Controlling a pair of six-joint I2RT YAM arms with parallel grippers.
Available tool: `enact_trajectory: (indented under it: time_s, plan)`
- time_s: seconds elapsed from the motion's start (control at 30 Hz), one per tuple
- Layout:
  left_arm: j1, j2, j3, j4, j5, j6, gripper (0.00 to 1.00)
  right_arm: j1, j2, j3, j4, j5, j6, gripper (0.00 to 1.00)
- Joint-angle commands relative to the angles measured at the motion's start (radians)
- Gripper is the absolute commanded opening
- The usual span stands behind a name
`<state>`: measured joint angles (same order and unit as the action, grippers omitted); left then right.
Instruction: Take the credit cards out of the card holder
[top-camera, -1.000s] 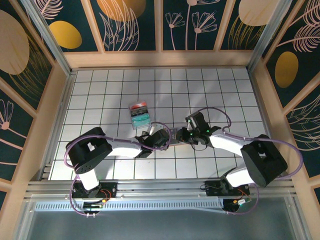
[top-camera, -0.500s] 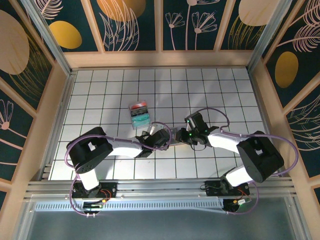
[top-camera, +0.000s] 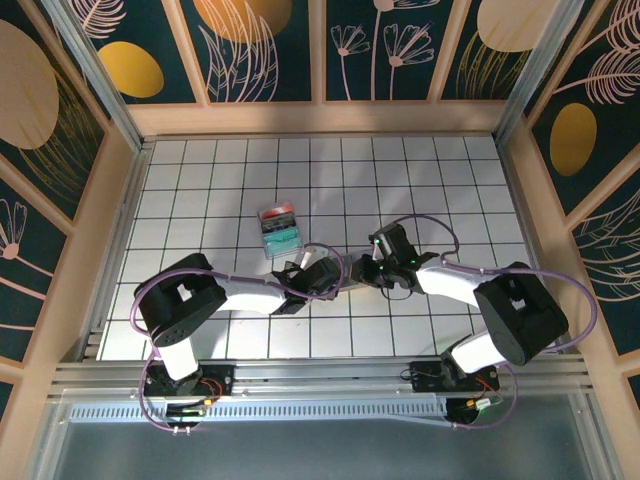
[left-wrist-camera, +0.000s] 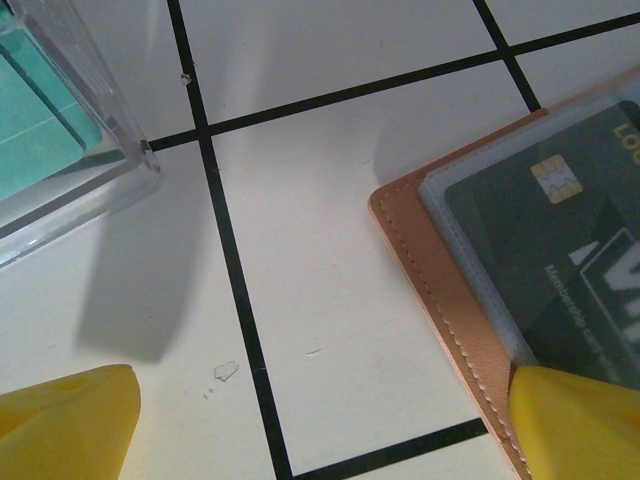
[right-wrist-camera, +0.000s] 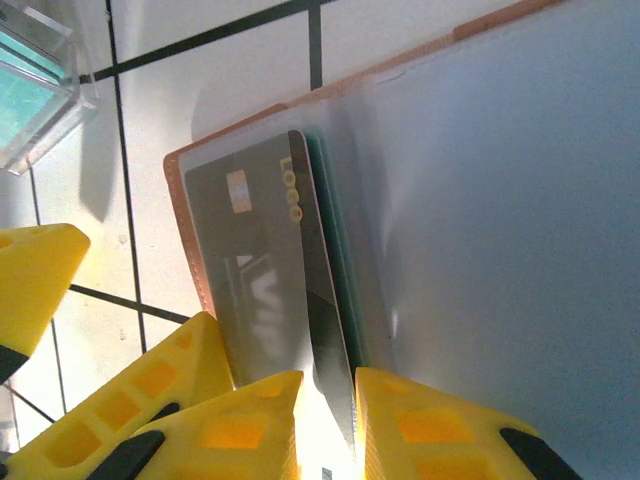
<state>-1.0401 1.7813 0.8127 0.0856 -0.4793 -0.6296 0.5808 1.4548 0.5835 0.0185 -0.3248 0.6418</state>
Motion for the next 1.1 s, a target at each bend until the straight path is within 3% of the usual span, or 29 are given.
enact_trajectory:
  time_s: [0.0, 0.4, 1.07]
  plan:
    - [-0.001, 0.028, 0.011, -0.045, 0.016, 0.016, 0.93, -0.014, -0.022, -0.023, 0.061, -0.05, 0.01, 0.22]
    - [-0.001, 0.03, 0.023, -0.056, 0.016, 0.024, 0.92, -0.022, 0.031, -0.048, 0.109, -0.058, 0.006, 0.23]
    - [-0.001, 0.027, 0.023, -0.069, 0.007, 0.027, 0.92, -0.023, 0.042, -0.038, 0.029, 0.046, -0.002, 0.29]
